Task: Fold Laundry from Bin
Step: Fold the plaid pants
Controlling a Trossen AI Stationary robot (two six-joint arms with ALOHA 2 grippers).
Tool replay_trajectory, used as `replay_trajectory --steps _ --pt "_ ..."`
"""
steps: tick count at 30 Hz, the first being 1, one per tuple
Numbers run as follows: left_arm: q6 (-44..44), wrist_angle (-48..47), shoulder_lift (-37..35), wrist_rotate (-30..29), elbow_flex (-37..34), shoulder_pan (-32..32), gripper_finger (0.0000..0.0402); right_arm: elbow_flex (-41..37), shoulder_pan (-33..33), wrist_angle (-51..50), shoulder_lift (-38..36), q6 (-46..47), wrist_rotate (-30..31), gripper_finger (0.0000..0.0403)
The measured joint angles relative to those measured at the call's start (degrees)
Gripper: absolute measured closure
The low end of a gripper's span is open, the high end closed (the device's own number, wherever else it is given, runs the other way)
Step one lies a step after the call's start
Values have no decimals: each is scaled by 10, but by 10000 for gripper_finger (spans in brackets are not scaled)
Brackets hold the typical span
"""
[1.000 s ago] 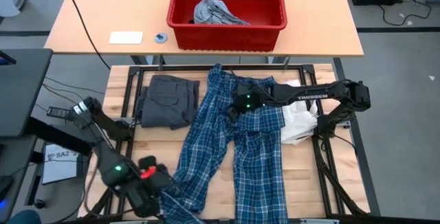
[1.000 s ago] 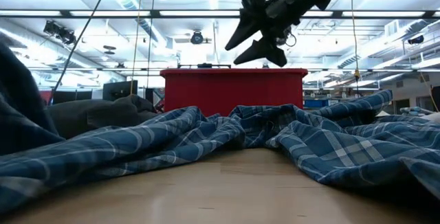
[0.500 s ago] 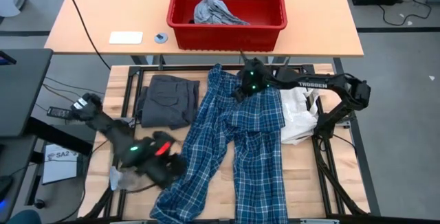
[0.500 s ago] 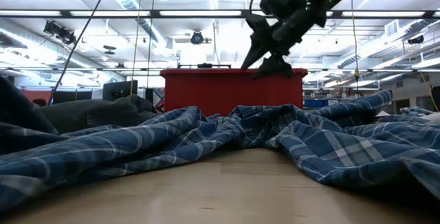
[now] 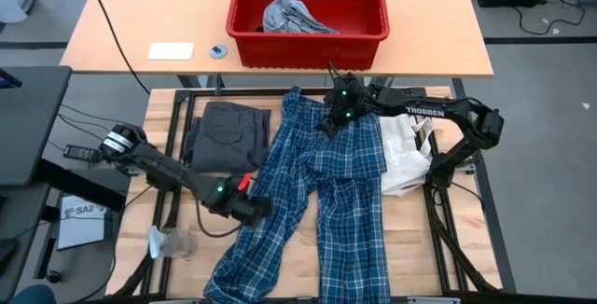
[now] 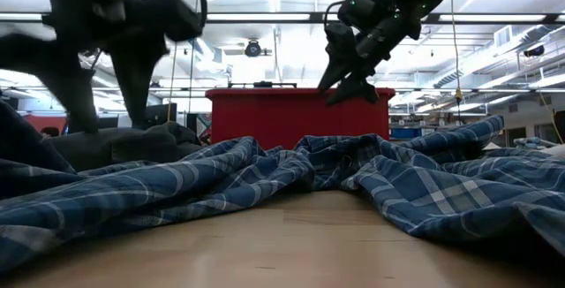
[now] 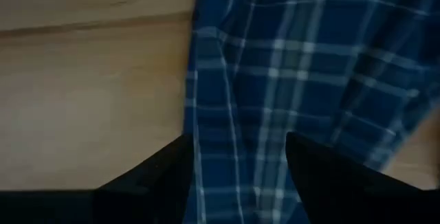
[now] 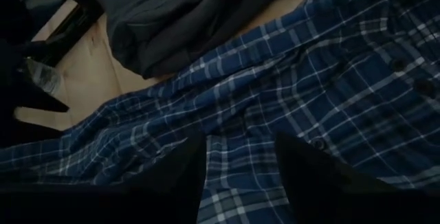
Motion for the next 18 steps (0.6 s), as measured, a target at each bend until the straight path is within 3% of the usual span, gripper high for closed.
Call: replay_trajectory --steps 9,14,18 --pt "5 92 3 2 -113 16 217 1 6 -40 6 4 -6 228" --pt "25 125 1 2 -147 16 305 0 50 -136 25 -17 15 255" --pt "67 122 -3 1 -151 13 388 0 79 -124 70 -19 67 292"
